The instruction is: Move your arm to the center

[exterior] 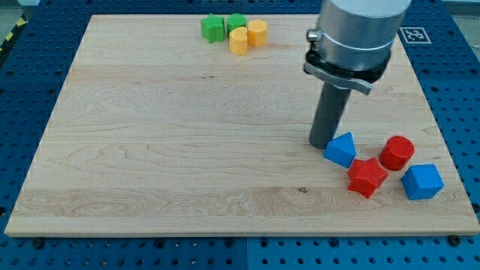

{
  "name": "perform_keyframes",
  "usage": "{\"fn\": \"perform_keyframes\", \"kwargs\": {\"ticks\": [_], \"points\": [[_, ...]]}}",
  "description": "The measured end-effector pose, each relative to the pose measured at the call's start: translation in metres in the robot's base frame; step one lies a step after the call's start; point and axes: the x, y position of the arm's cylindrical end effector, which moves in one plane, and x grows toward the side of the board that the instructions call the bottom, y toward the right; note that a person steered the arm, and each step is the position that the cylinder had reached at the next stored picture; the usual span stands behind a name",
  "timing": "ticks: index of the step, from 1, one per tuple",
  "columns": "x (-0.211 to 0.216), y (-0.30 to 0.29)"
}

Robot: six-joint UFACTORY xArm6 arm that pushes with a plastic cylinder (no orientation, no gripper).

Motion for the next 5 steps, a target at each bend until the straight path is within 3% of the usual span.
{"fn": "perform_keyframes", "kwargs": {"ticks": [3, 5], "points": [[0.024, 0.029], [-0.024, -0.111]]}}
